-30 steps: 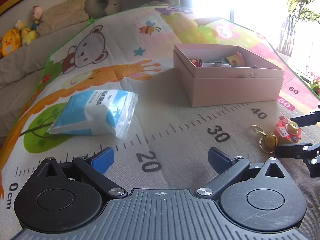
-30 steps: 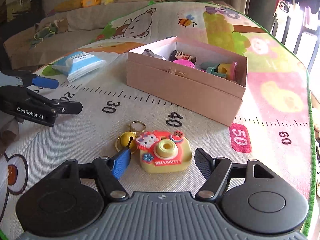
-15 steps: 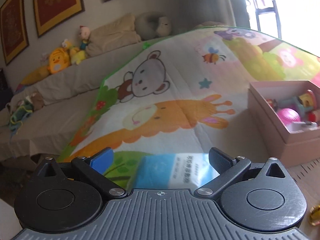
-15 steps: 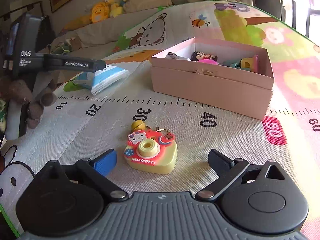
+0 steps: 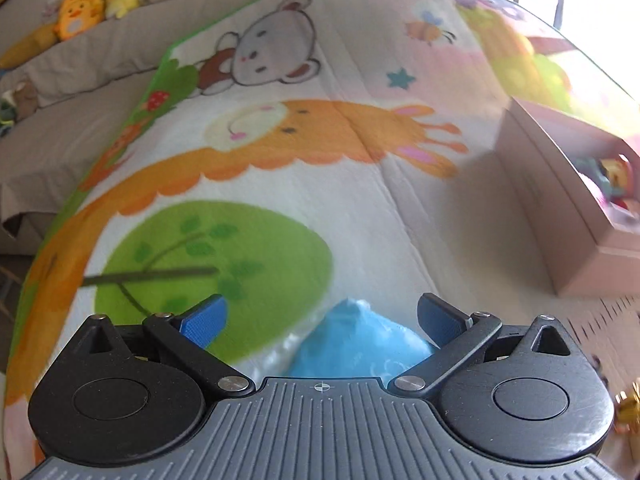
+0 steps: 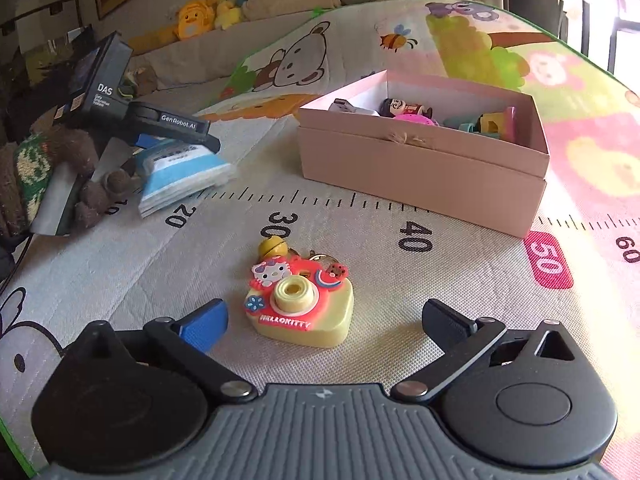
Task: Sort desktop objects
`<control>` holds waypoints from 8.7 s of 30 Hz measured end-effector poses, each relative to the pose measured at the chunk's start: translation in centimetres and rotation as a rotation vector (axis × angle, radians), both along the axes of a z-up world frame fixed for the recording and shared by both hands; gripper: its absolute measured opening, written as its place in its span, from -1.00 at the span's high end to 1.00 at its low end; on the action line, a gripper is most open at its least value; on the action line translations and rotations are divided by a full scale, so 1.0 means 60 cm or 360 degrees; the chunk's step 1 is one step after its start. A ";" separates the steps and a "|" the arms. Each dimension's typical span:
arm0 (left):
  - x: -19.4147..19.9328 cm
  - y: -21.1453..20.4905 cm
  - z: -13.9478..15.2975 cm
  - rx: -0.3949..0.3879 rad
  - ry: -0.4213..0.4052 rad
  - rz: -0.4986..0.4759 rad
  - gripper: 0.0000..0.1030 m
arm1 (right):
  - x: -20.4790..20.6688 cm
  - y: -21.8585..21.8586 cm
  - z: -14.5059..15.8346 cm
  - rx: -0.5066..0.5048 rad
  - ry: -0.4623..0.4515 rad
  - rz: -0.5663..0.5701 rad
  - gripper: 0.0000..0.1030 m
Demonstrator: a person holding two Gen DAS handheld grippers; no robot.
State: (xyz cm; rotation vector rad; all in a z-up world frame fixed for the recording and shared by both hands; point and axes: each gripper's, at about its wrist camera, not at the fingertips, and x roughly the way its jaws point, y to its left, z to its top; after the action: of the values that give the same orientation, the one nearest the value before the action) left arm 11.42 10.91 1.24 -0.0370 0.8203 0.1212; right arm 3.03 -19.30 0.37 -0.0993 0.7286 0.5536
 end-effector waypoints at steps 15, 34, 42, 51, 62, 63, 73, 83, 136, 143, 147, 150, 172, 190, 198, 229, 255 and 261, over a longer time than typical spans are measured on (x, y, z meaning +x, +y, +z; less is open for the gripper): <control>-0.189 -0.054 0.017 -0.0186 -0.0048 -0.0220 -1.00 | 0.004 -0.001 -0.001 -0.0004 0.0017 0.0019 -1.00; -0.288 -0.066 0.054 -0.0123 -0.0041 -0.0285 -1.00 | 0.003 -0.006 0.000 -0.0004 0.0012 0.0033 -1.00; -0.295 -0.113 0.043 -0.0107 0.0039 -0.0360 -1.00 | 0.005 -0.017 0.001 0.0043 0.0015 -0.0049 -1.00; -0.222 -0.158 0.006 -0.0127 0.0051 -0.0439 -1.00 | -0.012 -0.022 0.003 -0.0036 -0.0036 -0.0123 -1.00; -0.246 -0.163 0.017 0.0063 0.0022 -0.0477 -1.00 | -0.002 0.008 0.012 -0.0115 -0.0008 -0.0075 -0.75; -0.250 -0.158 0.016 0.0065 0.0026 -0.0471 -1.00 | 0.001 0.015 0.013 -0.0117 -0.0008 -0.0070 -0.75; -0.261 -0.140 0.007 0.0058 0.0007 -0.0475 -0.65 | 0.018 0.062 0.021 -0.0189 0.0003 -0.0029 -0.11; -0.265 -0.188 0.081 0.0190 -0.0190 -0.0709 -0.14 | -0.041 -0.007 0.142 -0.0130 -0.0130 0.0079 -0.10; -0.048 -0.179 0.013 -0.0079 -0.0147 -0.0612 -0.98 | 0.401 0.043 0.158 -0.0022 -0.0089 -0.0344 -0.08; -0.059 -0.162 0.013 -0.0115 -0.0162 -0.0570 -1.00 | 0.403 0.054 0.123 -0.0072 0.0077 -0.0208 0.04; -0.049 -0.163 0.001 -0.0127 -0.0134 -0.0523 -1.00 | 0.337 0.046 0.112 -0.0260 -0.0046 -0.0133 -0.06; -0.045 -0.172 -0.002 -0.0134 -0.0114 -0.0517 -1.00 | 0.313 0.051 0.082 -0.0502 -0.0123 -0.0137 -0.06; -0.006 -0.175 0.024 -0.0020 -0.0261 -0.0439 -1.00 | 0.369 -0.074 0.083 0.0050 0.0226 -0.0638 -0.06; -0.082 -0.118 0.012 -0.0035 -0.0150 -0.0057 -1.00 | 0.170 -0.038 0.104 0.0269 0.0011 -0.0365 -0.85; -0.109 -0.139 -0.016 0.0027 -0.0148 0.0120 -1.00 | 0.078 0.008 0.005 0.0016 0.0090 -0.0268 -1.00; -0.102 -0.143 -0.022 0.0025 -0.0209 0.0114 -1.00 | 0.112 0.024 -0.016 -0.0122 -0.0095 -0.0436 -1.00; -0.102 -0.142 -0.021 0.0027 -0.0209 0.0113 -1.00 | 0.112 0.023 -0.016 -0.0122 -0.0095 -0.0436 -1.00; -0.103 -0.142 -0.021 0.0027 -0.0209 0.0113 -1.00 | 0.112 0.023 -0.016 -0.0122 -0.0095 -0.0436 -1.00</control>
State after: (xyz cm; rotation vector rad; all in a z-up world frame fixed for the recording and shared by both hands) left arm 5.26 2.37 -0.02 -0.0579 0.6872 0.1908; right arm 9.76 -17.90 -0.60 -0.0851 0.6918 0.2603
